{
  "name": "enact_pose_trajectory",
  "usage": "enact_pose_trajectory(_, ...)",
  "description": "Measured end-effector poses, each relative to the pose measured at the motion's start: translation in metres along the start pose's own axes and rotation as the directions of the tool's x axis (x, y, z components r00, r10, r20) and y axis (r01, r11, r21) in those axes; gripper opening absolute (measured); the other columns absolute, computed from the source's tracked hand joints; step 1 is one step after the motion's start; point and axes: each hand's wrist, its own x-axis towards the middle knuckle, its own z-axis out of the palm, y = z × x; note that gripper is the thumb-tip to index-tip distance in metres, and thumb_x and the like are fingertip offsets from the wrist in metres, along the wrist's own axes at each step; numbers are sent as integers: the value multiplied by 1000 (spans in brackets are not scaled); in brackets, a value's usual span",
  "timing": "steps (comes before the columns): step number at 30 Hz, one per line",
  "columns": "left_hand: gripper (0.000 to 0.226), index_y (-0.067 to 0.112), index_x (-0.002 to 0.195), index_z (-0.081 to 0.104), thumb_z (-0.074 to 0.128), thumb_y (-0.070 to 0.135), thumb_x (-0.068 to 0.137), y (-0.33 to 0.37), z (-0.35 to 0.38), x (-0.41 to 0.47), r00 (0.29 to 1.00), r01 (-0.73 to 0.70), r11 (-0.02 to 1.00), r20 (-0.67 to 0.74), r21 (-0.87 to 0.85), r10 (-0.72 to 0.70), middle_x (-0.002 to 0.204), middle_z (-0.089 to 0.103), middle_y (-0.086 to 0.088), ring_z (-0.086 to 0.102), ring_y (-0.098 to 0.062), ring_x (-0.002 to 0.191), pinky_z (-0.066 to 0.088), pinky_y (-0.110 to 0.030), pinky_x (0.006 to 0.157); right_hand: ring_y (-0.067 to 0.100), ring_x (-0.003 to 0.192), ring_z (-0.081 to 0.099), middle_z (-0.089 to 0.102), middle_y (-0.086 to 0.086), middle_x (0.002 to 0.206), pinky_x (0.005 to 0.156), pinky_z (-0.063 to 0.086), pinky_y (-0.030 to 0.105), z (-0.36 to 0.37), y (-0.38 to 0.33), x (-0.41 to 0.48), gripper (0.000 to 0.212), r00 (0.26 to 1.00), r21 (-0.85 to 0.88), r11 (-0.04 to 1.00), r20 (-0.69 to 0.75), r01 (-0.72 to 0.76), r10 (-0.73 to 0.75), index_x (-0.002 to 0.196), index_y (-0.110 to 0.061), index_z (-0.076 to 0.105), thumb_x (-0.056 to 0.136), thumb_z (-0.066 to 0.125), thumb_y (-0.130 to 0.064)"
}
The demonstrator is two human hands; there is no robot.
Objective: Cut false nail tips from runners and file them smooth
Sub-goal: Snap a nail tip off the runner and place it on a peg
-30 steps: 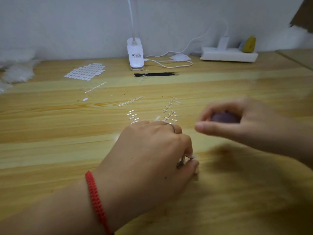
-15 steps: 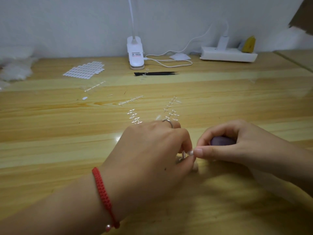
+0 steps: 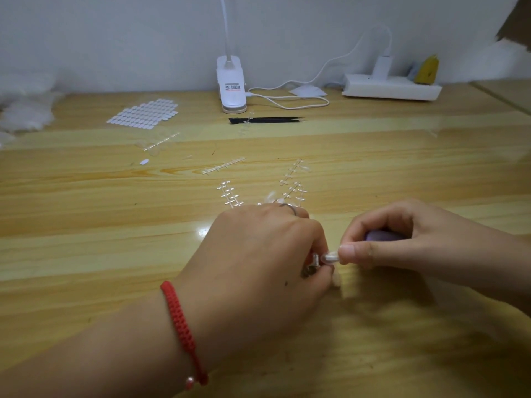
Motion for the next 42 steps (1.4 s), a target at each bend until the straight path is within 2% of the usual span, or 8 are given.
enact_pose_trajectory(12, 30, 36, 76, 66, 45, 57, 73, 0, 0, 0, 999, 24, 1000, 41, 7, -24, 72, 62, 17, 56, -3, 68, 19, -9, 53, -9, 58, 55, 64, -13, 60, 53, 36, 2, 3, -1, -2, 30, 999, 1, 1000, -31, -25, 25, 65, -30, 76, 53, 67, -56)
enact_pose_trajectory(24, 40, 38, 76, 66, 34, 60, 70, 1, -2, 2, 998, 31, 999, 60, -22, -30, 72, 62, 17, 54, -2, 67, 22, -10, 53, -2, 49, 44, 53, -11, 51, 45, 31, 8, 8, -6, -1, 38, 995, -55, 995, -66, -79, 75, 63, -27, 74, 45, 66, -59)
enact_pose_trajectory(28, 31, 37, 70, 66, 44, 58, 71, 1, -1, 2, 999, 17, 1000, 45, 7, -17, 66, 61, 17, 54, -3, 61, 17, -9, 51, 4, 53, 43, 55, -10, 53, 47, 30, 15, 8, -9, 2, 19, 985, -100, 980, -48, -172, 168, 58, -25, 69, 64, 71, -43)
enact_pose_trajectory(31, 22, 36, 65, 66, 52, 53, 68, 0, 3, 2, 1000, 8, 1000, 28, -11, -8, 62, 60, 16, 57, -4, 59, 18, -9, 49, 10, 56, 42, 55, -5, 56, 51, 30, 22, 8, -11, 5, 22, 980, -130, 972, -23, -197, 195, 58, -21, 66, 79, 70, -29)
enact_pose_trajectory(33, 20, 36, 63, 65, 54, 52, 66, 0, 3, 2, 1000, 12, 1000, 24, -15, -12, 61, 60, 16, 57, -5, 58, 16, -9, 49, 9, 54, 41, 55, -6, 55, 48, 30, 18, 8, -13, 6, 24, 980, -148, 969, 4, -197, 200, 56, -23, 64, 79, 67, -29)
enact_pose_trajectory(36, 25, 37, 67, 66, 49, 56, 68, 0, 0, 2, 999, 17, 1000, 47, -18, -16, 63, 61, 17, 56, -3, 62, 15, -8, 51, 2, 50, 43, 55, -10, 56, 48, 34, 17, 4, -11, -2, 15, 996, -217, 972, -55, -87, 77, 72, -35, 65, 69, 65, -50)
enact_pose_trajectory(38, 36, 40, 73, 66, 38, 61, 71, -1, -3, 3, 998, 17, 1000, 66, 3, -18, 68, 62, 19, 55, -1, 68, 14, -7, 54, 5, 49, 44, 56, -8, 60, 50, 36, 19, 2, -8, -12, 31, 991, -345, 938, -113, 33, -76, 89, -45, 62, 64, 65, -62)
enact_pose_trajectory(42, 46, 41, 81, 68, 34, 70, 72, -4, -5, 5, 999, -1, 1000, 50, 6, 1, 74, 64, 19, 55, 0, 76, 12, -6, 55, 10, 56, 49, 54, -13, 64, 49, 35, 21, 8, -9, -19, 31, 970, -556, 824, -123, 108, -211, 91, -48, 65, 65, 58, -64)
